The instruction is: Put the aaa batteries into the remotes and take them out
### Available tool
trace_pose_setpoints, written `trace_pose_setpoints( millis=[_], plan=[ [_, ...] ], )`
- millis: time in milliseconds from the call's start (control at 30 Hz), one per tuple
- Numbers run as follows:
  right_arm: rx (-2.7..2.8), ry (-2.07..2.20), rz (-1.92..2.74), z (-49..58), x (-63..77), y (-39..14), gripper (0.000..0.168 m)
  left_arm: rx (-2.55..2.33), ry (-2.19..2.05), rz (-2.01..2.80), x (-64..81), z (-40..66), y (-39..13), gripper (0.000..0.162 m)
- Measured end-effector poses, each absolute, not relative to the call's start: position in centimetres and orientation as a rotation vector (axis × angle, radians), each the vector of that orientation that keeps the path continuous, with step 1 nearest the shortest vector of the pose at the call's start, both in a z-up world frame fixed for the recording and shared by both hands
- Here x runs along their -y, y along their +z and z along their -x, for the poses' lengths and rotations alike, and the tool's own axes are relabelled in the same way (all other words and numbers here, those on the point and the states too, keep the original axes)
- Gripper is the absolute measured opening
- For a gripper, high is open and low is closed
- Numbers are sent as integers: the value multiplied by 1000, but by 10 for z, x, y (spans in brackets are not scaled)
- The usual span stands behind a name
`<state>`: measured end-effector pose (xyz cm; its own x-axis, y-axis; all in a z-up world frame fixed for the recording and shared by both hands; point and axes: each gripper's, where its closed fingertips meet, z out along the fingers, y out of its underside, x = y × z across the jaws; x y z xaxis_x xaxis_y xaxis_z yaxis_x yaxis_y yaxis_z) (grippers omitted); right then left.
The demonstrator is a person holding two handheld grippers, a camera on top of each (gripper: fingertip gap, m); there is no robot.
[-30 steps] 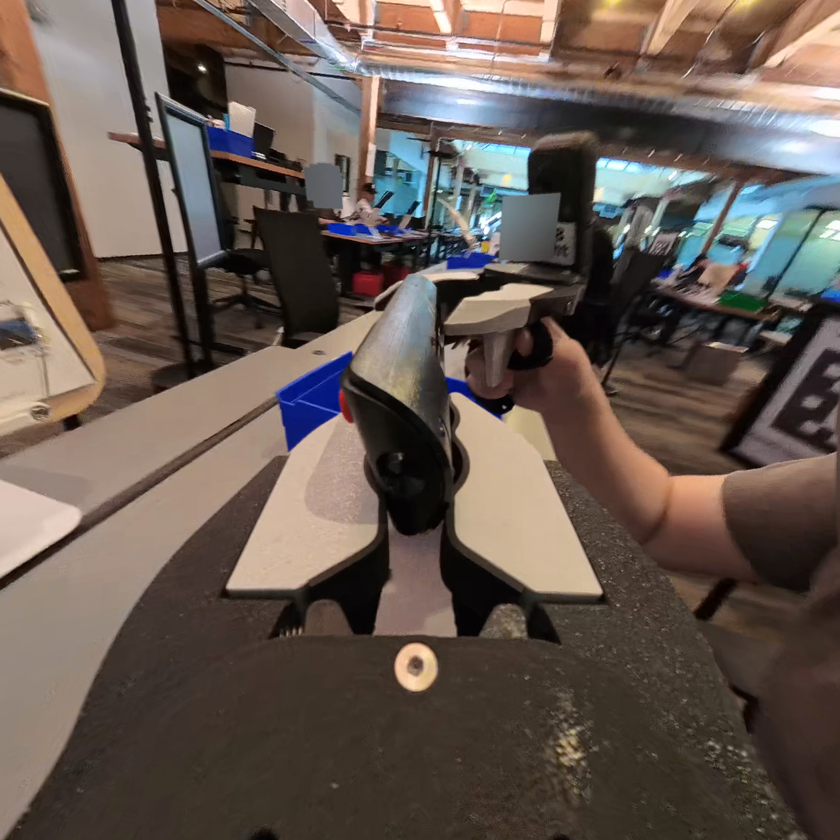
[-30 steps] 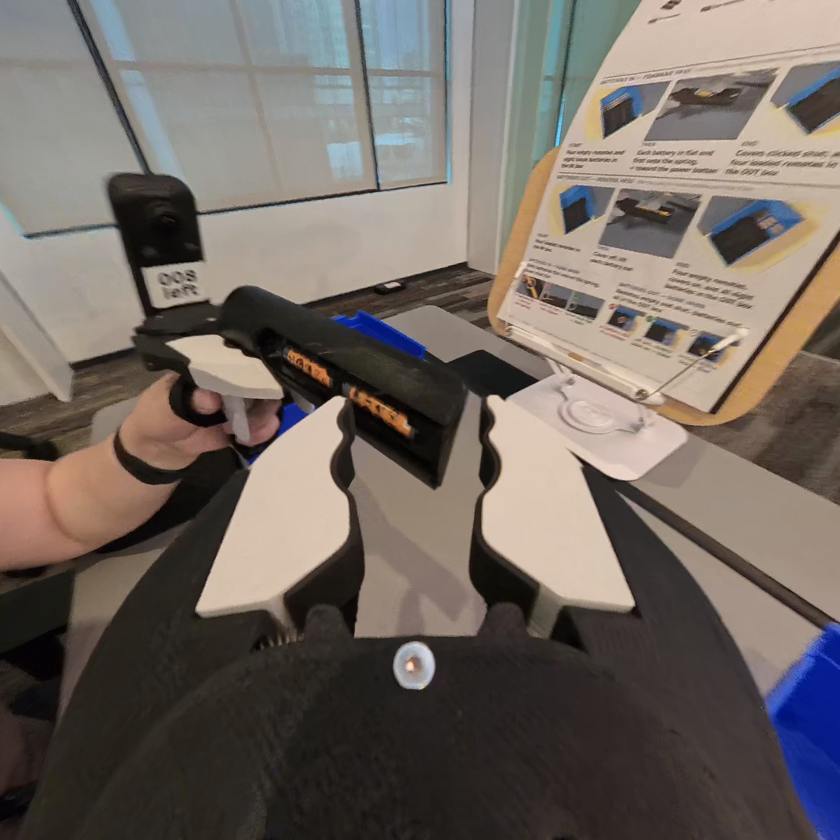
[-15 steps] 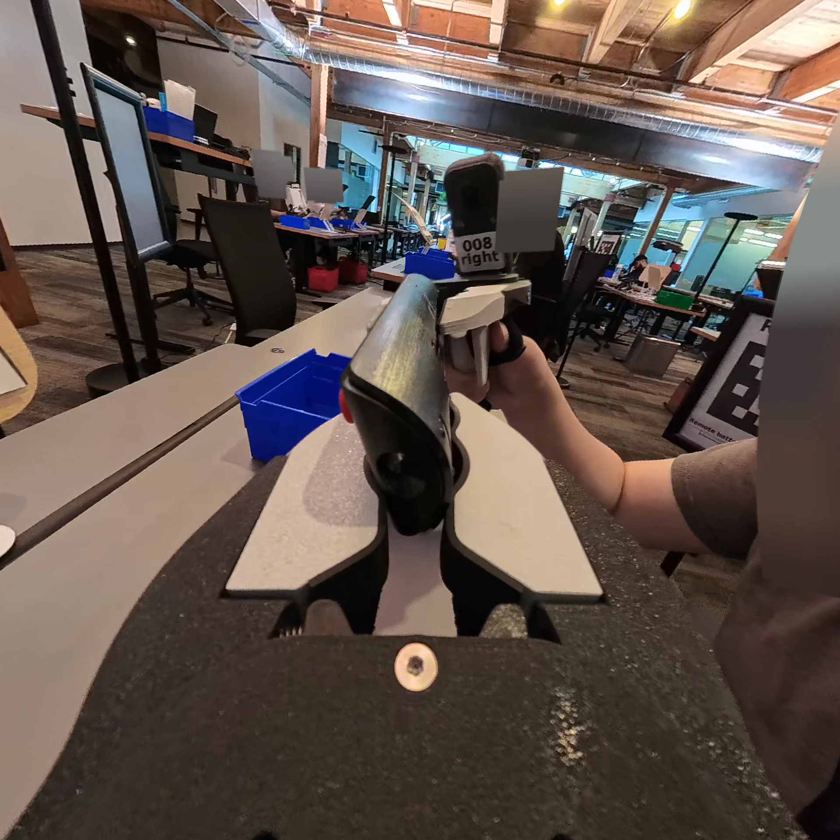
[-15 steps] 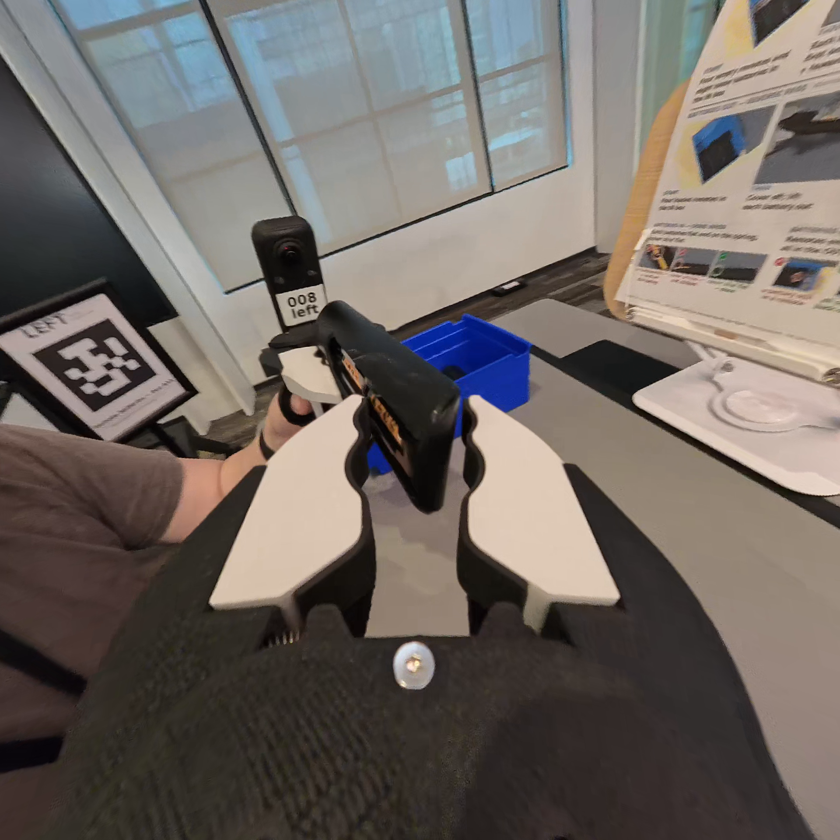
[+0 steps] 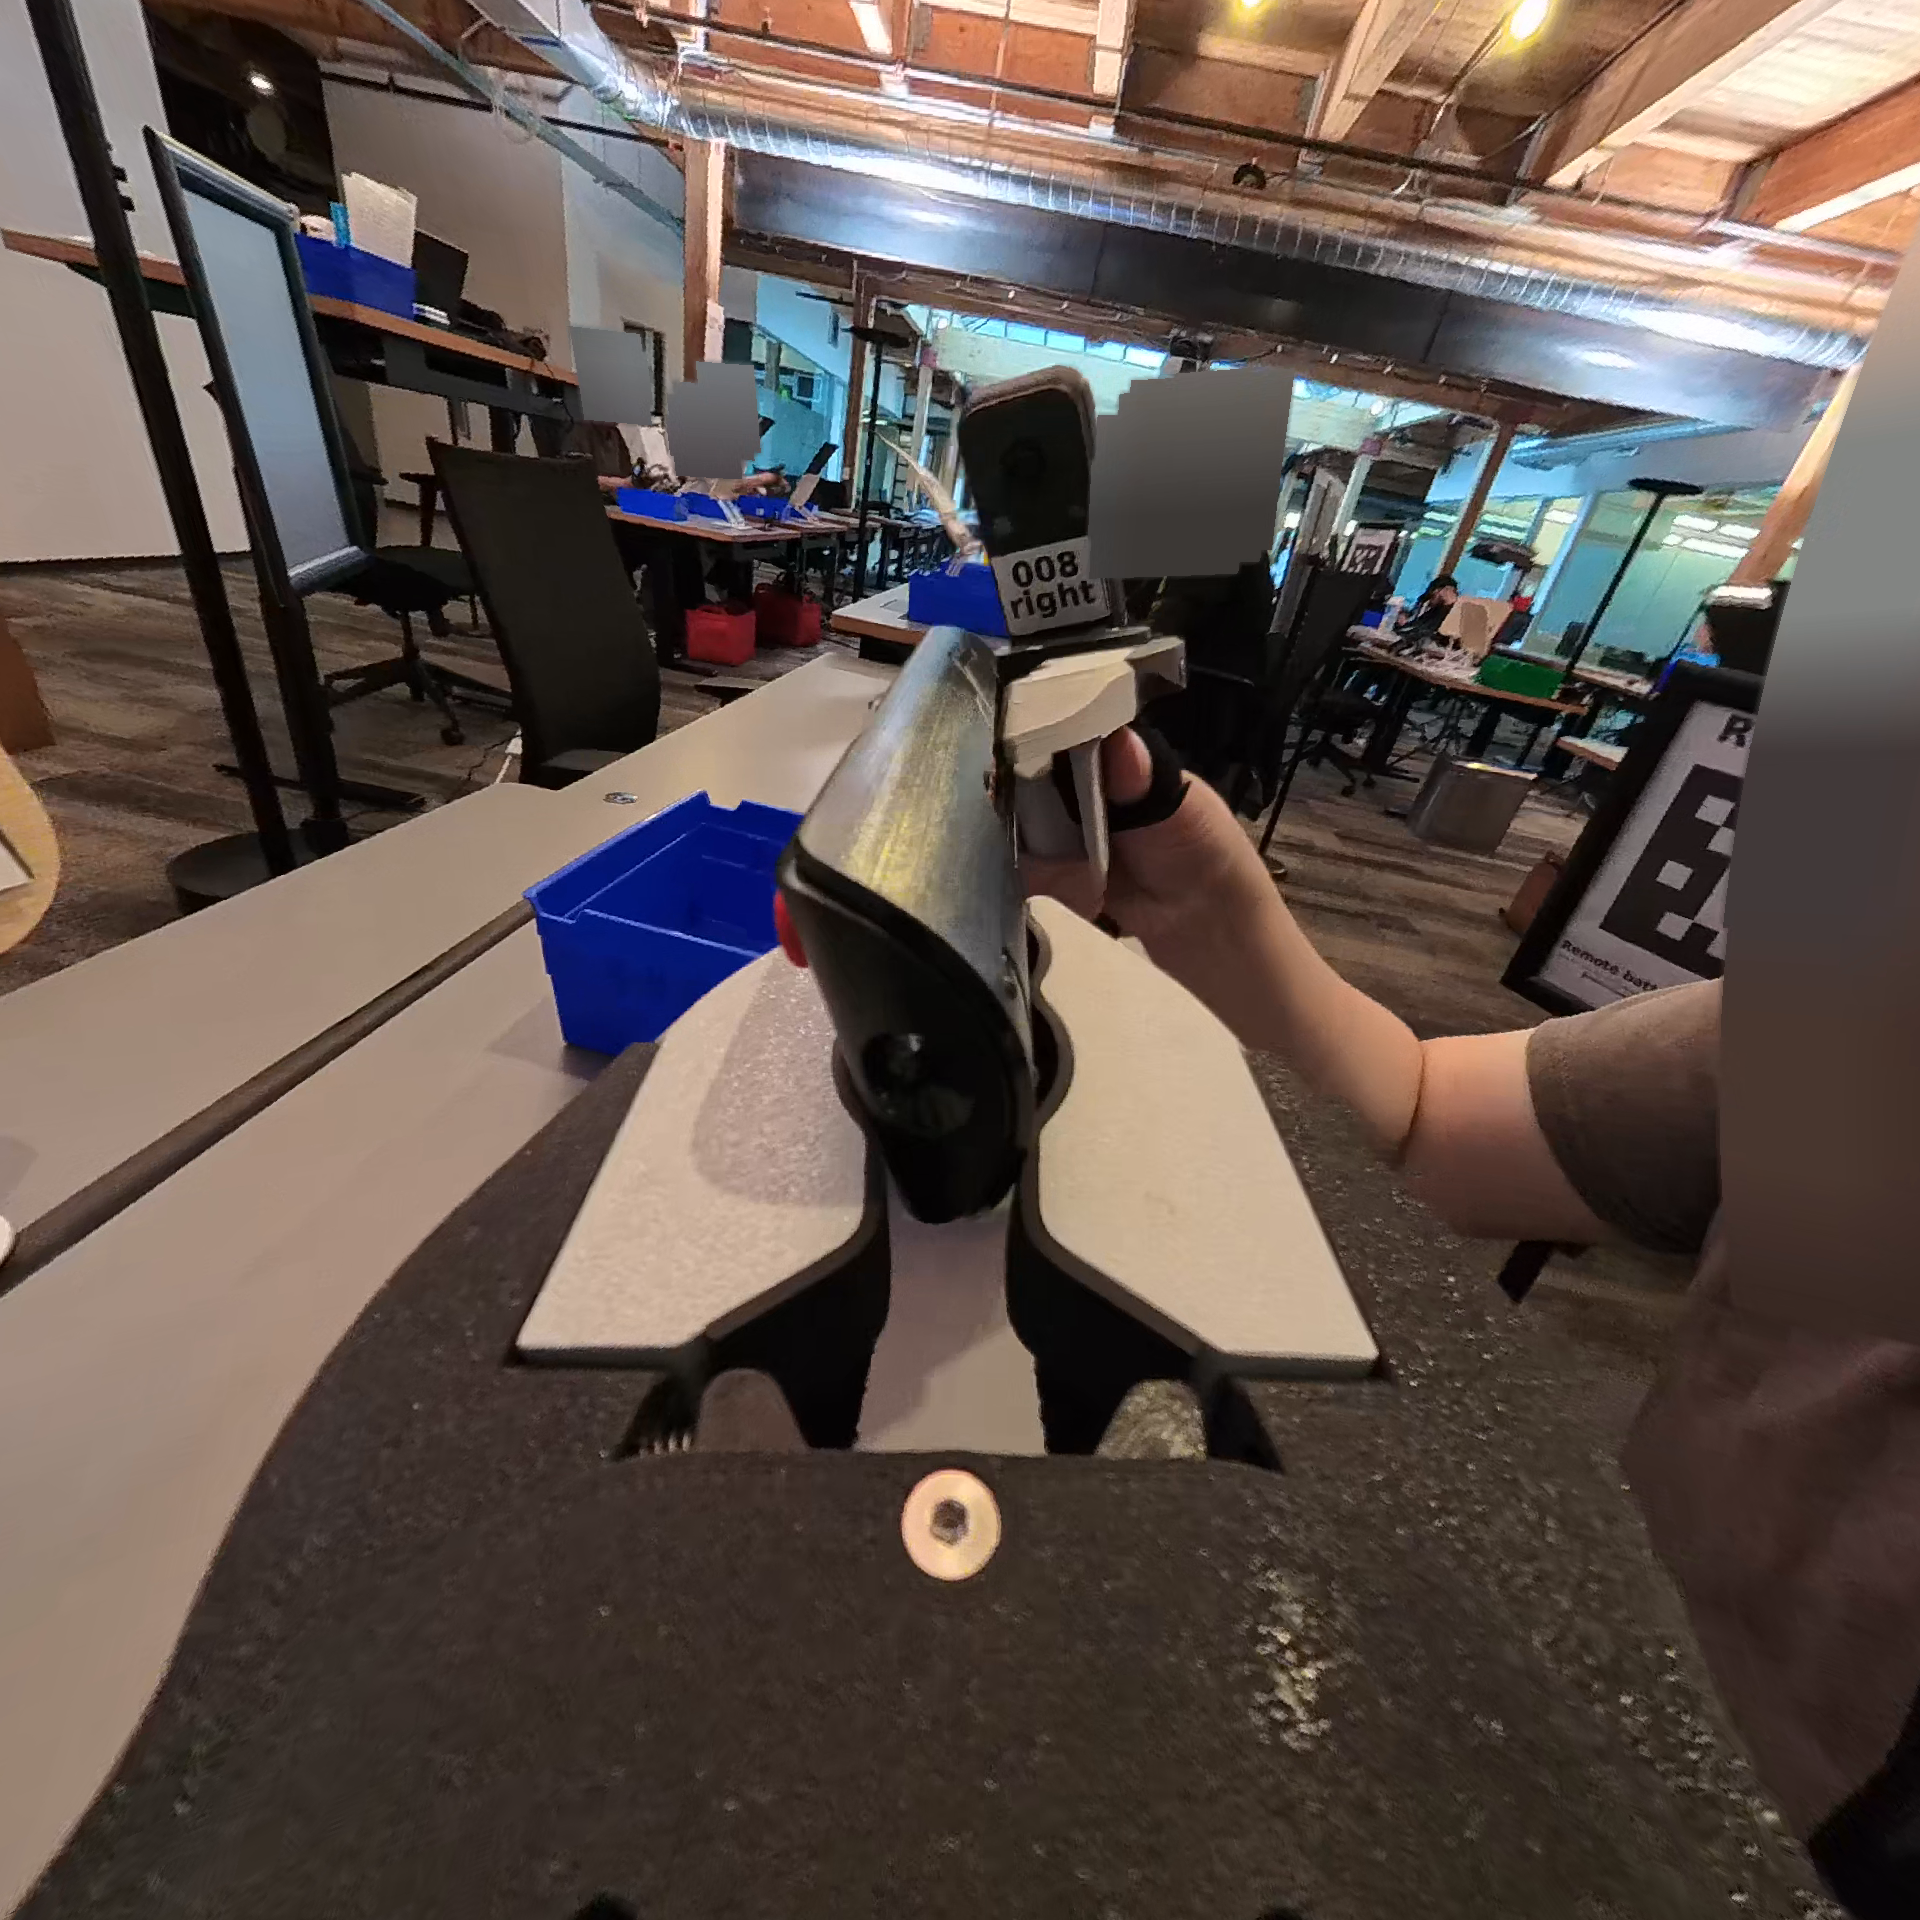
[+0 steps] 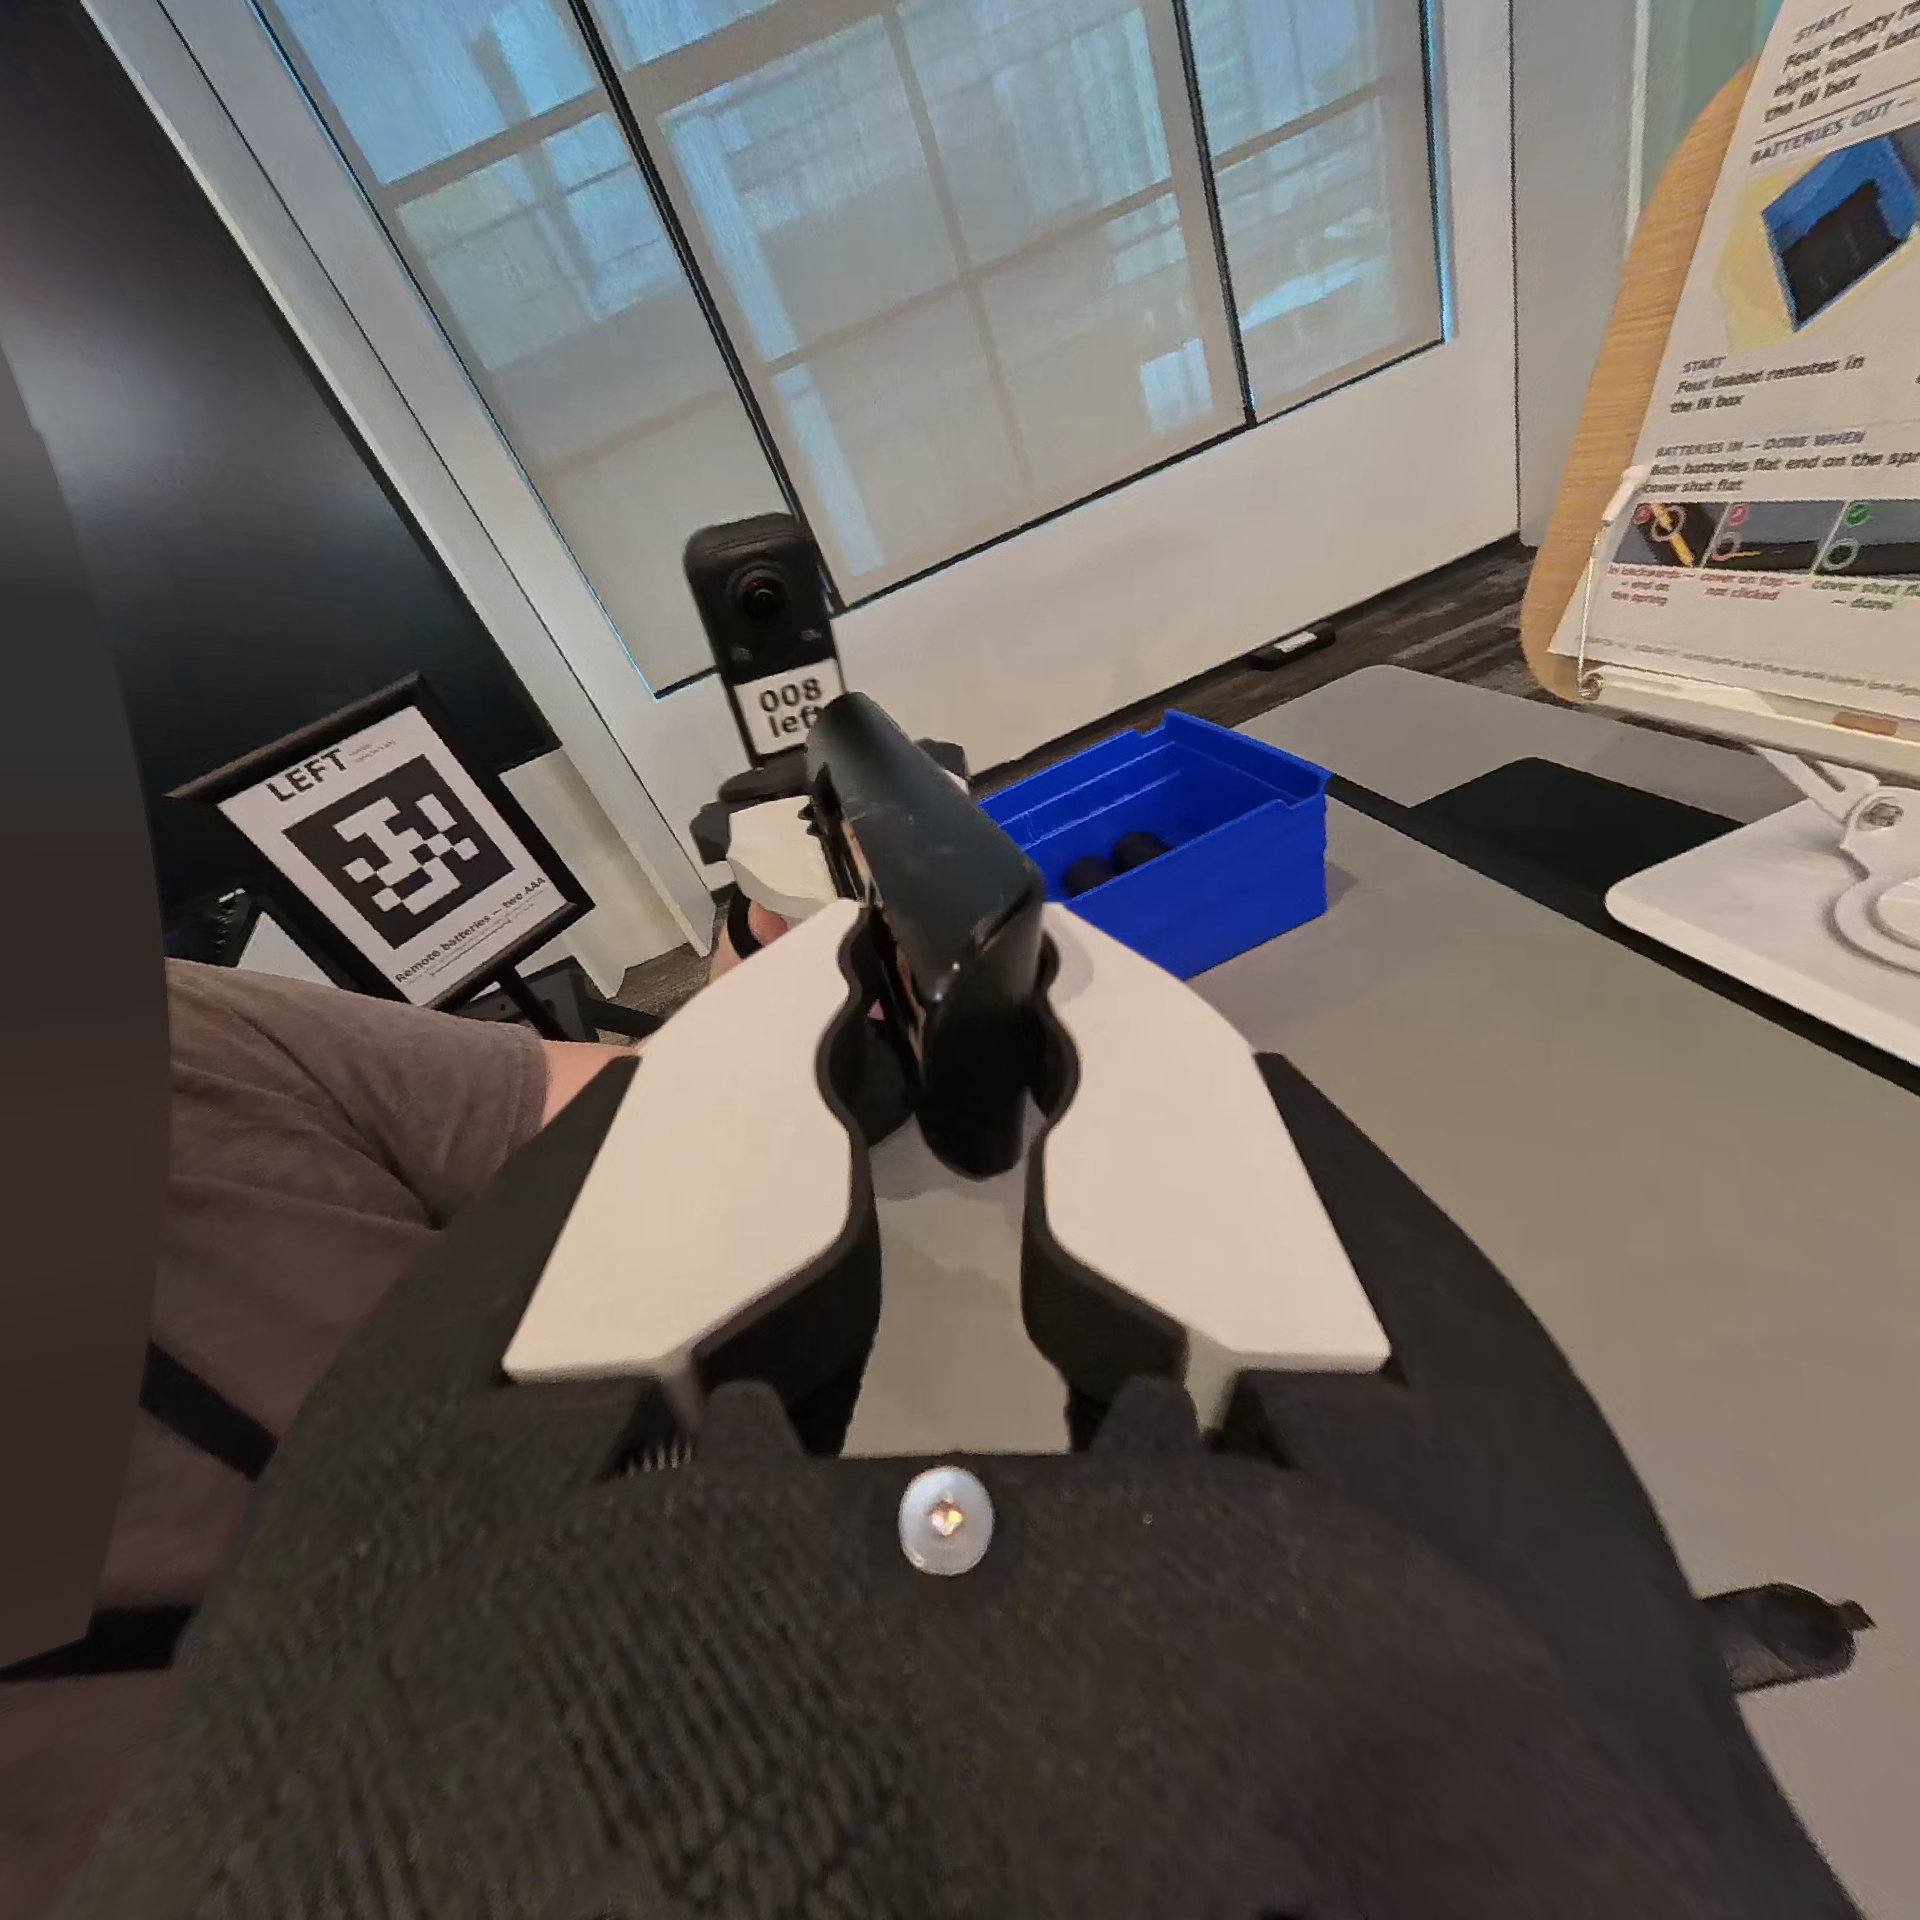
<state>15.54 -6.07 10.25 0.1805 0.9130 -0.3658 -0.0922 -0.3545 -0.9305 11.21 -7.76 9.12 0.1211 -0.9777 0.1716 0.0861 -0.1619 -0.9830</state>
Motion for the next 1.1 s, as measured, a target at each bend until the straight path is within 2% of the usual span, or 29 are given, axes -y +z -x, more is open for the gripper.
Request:
trace_pose_setpoints(
  millis=[233, 467, 1100],
  plan=[
    [799, 1227, 1536, -157, 50, 96, 37, -970, -1245, 1373, 73, -111, 87, 22],
    [862, 1410, 1476, -155, 65, 104, 22, -991, -1314, 1358, 79, -109, 92, 21],
    [921, 1402, 1469, -155, 70, 105, 22, -1008, -1358, 1364, 82, -108, 93, 22]
  ],
)
